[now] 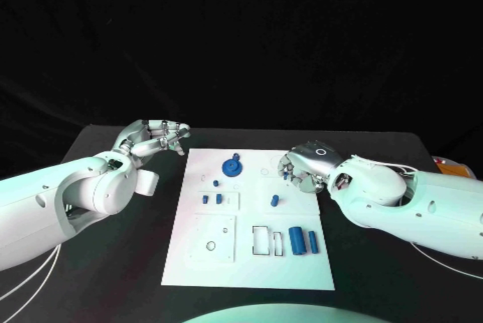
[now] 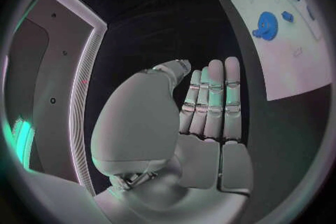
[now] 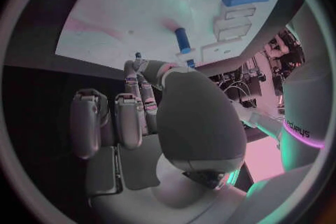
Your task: Assemble the parts on the task board
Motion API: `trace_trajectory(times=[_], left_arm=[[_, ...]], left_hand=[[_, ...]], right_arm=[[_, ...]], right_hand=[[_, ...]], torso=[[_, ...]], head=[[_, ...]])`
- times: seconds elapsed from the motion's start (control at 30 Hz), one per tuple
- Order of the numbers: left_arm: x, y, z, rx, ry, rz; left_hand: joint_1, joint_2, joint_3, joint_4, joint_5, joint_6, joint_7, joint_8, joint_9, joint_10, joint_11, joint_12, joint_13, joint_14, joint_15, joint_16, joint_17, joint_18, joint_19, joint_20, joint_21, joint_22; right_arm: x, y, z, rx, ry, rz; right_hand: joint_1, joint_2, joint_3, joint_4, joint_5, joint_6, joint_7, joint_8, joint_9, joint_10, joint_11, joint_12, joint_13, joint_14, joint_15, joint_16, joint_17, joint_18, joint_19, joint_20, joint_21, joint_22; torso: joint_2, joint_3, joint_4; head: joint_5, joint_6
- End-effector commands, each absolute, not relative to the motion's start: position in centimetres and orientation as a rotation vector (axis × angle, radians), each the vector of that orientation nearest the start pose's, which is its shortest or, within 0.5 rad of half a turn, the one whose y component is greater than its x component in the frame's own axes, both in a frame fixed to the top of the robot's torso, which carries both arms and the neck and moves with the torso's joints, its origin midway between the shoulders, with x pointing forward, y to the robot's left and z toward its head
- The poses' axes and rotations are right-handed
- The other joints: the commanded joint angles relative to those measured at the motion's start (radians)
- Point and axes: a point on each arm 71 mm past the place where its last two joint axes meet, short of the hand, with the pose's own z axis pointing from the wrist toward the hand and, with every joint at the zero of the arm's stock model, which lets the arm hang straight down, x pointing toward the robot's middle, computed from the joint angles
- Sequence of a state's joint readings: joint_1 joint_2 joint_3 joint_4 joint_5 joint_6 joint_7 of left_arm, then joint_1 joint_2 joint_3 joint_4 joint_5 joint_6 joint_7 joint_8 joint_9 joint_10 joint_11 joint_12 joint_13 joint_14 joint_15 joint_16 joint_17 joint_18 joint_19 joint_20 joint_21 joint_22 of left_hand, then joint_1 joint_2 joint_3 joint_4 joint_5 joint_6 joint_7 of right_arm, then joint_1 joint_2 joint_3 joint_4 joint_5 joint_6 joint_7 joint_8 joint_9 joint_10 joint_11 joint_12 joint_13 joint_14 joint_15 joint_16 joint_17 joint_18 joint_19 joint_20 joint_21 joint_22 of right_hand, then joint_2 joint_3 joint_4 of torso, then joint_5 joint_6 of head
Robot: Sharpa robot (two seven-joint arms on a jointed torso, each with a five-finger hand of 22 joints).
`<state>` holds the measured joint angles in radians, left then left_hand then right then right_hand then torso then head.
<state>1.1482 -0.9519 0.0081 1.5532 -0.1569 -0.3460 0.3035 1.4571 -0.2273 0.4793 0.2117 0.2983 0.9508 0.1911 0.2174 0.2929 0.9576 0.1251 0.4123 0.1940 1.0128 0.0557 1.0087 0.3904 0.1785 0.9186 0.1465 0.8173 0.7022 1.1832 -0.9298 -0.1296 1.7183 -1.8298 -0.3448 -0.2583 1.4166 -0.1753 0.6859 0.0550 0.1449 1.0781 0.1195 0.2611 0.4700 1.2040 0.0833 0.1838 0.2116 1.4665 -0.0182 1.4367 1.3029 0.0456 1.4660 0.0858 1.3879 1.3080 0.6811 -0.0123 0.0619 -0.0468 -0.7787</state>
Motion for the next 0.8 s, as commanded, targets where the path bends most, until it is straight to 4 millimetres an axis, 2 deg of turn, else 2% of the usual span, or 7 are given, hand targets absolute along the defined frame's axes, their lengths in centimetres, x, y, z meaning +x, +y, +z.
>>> trace_trajectory(times=[0.03, 0.2, 0.37, 0.43, 0.57, 0.63, 0.8], left_arm=[[48.0, 25.3, -18.5, -1.060, 1.476, -1.393], [48.0, 25.1, -18.5, -1.059, 1.478, -1.397], [48.0, 24.9, -18.5, -1.057, 1.478, -1.402], [48.0, 24.7, -18.5, -1.054, 1.478, -1.407], [48.0, 24.5, -18.5, -1.052, 1.478, -1.412], [48.0, 24.4, -18.5, -1.052, 1.478, -1.414], [48.0, 24.0, -18.5, -1.049, 1.480, -1.421]], left_hand=[[0.007, 0.001, -0.001, -0.007, 0.002, -0.008, -0.001, 0.003, 0.001, -0.008, 0.003, -0.002, -0.001, -0.006, 0.000, -0.007, -0.001, 0.003, -0.002, 0.002, -0.005, -0.001], [0.009, 0.001, -0.001, -0.008, 0.003, -0.010, -0.001, 0.004, 0.001, -0.012, 0.004, -0.003, -0.002, -0.007, 0.001, -0.007, -0.002, 0.003, -0.004, 0.003, -0.005, -0.001], [0.009, 0.001, -0.001, -0.008, 0.003, -0.010, 0.000, 0.004, 0.002, -0.014, 0.004, -0.003, -0.002, -0.008, 0.002, -0.008, -0.002, 0.003, -0.004, 0.003, -0.005, -0.001], [0.009, 0.001, -0.001, -0.008, 0.003, -0.010, 0.000, 0.004, 0.002, -0.014, 0.004, -0.003, -0.002, -0.008, 0.002, -0.008, -0.002, 0.003, -0.004, 0.003, -0.005, -0.001], [0.009, 0.001, -0.001, -0.009, 0.003, -0.010, 0.000, 0.005, 0.002, -0.016, 0.005, -0.003, -0.003, -0.009, 0.002, -0.008, -0.002, 0.003, -0.004, 0.004, -0.006, -0.001], [0.009, 0.001, -0.001, -0.009, 0.003, -0.010, 0.000, 0.005, 0.002, -0.016, 0.005, -0.003, -0.003, -0.009, 0.002, -0.008, -0.002, 0.003, -0.004, 0.004, -0.006, -0.001], [0.009, 0.001, -0.001, -0.009, 0.003, -0.011, 0.000, 0.005, 0.002, -0.016, 0.005, -0.003, -0.003, -0.009, 0.002, -0.008, -0.002, 0.003, -0.005, 0.004, -0.006, -0.001]], right_arm=[[42.3, -17.7, -19.7, -0.433, 1.579, 0.527], [41.2, -15.5, -19.0, -0.443, 1.549, 0.606], [40.1, -13.2, -18.9, -0.465, 1.530, 0.678], [39.4, -12.0, -19.2, -0.475, 1.527, 0.716], [38.7, -10.6, -19.9, -0.487, 1.531, 0.758], [38.3, -9.8, -20.4, -0.492, 1.538, 0.782], [37.5, -8.3, -21.8, -0.503, 1.560, 0.826]], right_hand=[[-0.013, 0.001, 0.004, 0.000, -0.004, 0.007, 0.001, 0.007, 0.001, 0.041, -0.032, -0.004, -0.001, 0.051, -0.006, 0.005, -0.001, -0.007, 0.035, -0.007, 0.003, 0.197], [-0.019, -0.001, 0.004, -0.003, -0.008, 0.007, 0.001, 0.008, 0.003, 0.042, -0.032, -0.007, -0.001, 0.050, -0.006, 0.005, -0.003, -0.007, 0.035, -0.007, 0.003, 0.197], [-0.020, -0.002, 0.003, -0.004, -0.009, 0.007, 0.001, 0.008, 0.004, 0.043, -0.032, -0.007, -0.001, 0.050, -0.006, 0.005, -0.003, -0.008, 0.035, -0.007, 0.004, 0.198], [-0.022, -0.003, 0.003, -0.004, -0.010, 0.007, 0.001, 0.008, 0.004, 0.043, -0.032, -0.008, -0.001, 0.050, -0.006, 0.005, -0.003, -0.007, 0.035, -0.007, 0.003, 0.197], [-0.022, -0.003, 0.003, -0.004, -0.010, 0.007, 0.001, 0.008, 0.004, 0.043, -0.032, -0.008, -0.001, 0.050, -0.006, 0.005, -0.003, -0.007, 0.035, -0.007, 0.002, 0.197], [-0.023, -0.003, 0.002, -0.005, -0.010, 0.007, 0.001, 0.008, 0.004, 0.043, -0.032, -0.008, -0.001, 0.050, -0.006, 0.004, -0.005, -0.007, 0.034, -0.007, 0.001, 0.197], [-0.024, -0.003, 0.002, -0.005, -0.010, 0.007, 0.002, 0.008, 0.005, 0.043, -0.032, -0.009, -0.001, 0.050, -0.006, 0.004, -0.005, -0.007, 0.034, -0.007, 0.000, 0.196]], torso=[[0.000, -0.0004, -0.0008], [0.000, 0.0004, 0.0007], [-0.001, -0.0008, 0.0008], [-0.001, -0.0018, 0.0019], [-0.001, -0.0025, 0.0016], [-0.001, -0.0022, 0.0010], [0.000, -0.0016, 0.0013]], head=[[0.006, -0.001], [0.016, -0.003], [0.033, -0.005], [0.044, -0.008], [0.055, -0.010], [0.064, -0.012], [0.076, -0.017]])
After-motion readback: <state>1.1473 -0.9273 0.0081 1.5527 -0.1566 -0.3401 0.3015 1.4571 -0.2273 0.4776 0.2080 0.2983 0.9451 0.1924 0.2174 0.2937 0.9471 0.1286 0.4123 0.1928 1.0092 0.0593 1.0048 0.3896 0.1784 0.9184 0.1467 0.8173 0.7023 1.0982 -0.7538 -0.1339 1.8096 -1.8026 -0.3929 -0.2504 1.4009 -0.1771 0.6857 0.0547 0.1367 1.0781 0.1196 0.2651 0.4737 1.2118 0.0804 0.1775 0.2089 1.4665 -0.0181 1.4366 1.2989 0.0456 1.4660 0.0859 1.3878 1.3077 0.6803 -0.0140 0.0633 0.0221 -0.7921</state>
